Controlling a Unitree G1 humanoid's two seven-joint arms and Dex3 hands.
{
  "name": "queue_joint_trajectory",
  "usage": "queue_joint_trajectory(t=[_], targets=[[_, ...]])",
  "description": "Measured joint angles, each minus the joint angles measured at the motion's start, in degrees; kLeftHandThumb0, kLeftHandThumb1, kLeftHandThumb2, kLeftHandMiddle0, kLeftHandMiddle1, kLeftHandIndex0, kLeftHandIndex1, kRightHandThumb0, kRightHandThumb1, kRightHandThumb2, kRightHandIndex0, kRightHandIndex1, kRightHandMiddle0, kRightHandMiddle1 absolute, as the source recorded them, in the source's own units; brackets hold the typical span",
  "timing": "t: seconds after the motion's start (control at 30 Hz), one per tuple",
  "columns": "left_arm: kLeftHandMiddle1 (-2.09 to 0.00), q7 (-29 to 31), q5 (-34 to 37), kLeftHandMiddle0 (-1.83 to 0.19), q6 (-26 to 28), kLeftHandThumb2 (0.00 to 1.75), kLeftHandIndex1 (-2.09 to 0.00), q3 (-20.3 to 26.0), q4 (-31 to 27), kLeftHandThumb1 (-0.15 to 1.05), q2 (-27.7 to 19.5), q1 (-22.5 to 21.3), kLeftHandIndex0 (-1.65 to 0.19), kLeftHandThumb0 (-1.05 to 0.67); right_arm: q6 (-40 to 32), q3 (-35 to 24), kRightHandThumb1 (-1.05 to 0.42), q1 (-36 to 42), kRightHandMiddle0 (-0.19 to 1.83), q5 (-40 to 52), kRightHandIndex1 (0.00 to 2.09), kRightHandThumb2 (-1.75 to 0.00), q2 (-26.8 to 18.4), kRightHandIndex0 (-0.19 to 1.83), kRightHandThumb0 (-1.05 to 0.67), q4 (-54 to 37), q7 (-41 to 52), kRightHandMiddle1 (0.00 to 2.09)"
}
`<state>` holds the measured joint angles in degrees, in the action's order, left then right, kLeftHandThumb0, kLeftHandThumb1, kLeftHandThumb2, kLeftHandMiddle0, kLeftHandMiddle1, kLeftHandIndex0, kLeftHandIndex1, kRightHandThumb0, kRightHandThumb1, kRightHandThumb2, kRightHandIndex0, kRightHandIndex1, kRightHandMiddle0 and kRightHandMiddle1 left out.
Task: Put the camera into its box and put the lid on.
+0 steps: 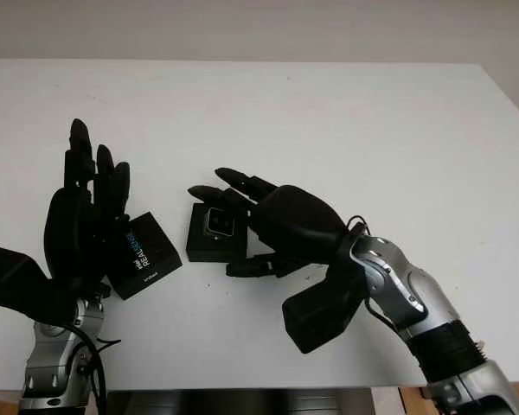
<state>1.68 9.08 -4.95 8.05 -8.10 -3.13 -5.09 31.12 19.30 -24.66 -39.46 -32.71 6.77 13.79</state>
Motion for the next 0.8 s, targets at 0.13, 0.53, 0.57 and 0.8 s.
queue_joint_trajectory(t=[0.13,0.53,0.57,0.8], targets=[[-0.03,0.15,0.11,0.19,0.00,0.31,-0.01,0.01,-0.10,1.05,0.00,0.02,0.19,-0.62,0.02,0.90,-1.05,0.34,-0.15,-2.35,0.02,-0.66,-0.64,-0.14,-0.91,0.00,0.26,0.13],[-0.03,0.02,-0.03,0.19,0.01,0.32,-0.01,-0.24,-1.15,1.05,0.08,0.78,0.19,-0.62,-0.01,4.01,-1.05,0.04,-0.11,-7.35,0.03,-0.66,-0.89,-0.18,-0.97,1.51,-0.48,0.10],[-0.03,-0.03,-0.05,0.19,0.02,0.32,-0.01,-0.24,-1.33,1.05,0.09,0.91,0.19,-0.62,-0.09,4.19,-1.05,-0.08,-0.11,-7.46,0.03,-0.65,-0.85,-0.18,-0.97,1.70,-0.39,0.10],[-0.03,-0.89,-1.15,0.19,0.10,0.32,-0.02,-0.74,-2.01,1.05,0.85,1.42,0.19,-0.62,-1.53,5.12,-1.05,-2.15,-0.07,-8.07,0.01,-0.66,-0.44,-0.19,-0.99,1.80,1.69,0.10]])
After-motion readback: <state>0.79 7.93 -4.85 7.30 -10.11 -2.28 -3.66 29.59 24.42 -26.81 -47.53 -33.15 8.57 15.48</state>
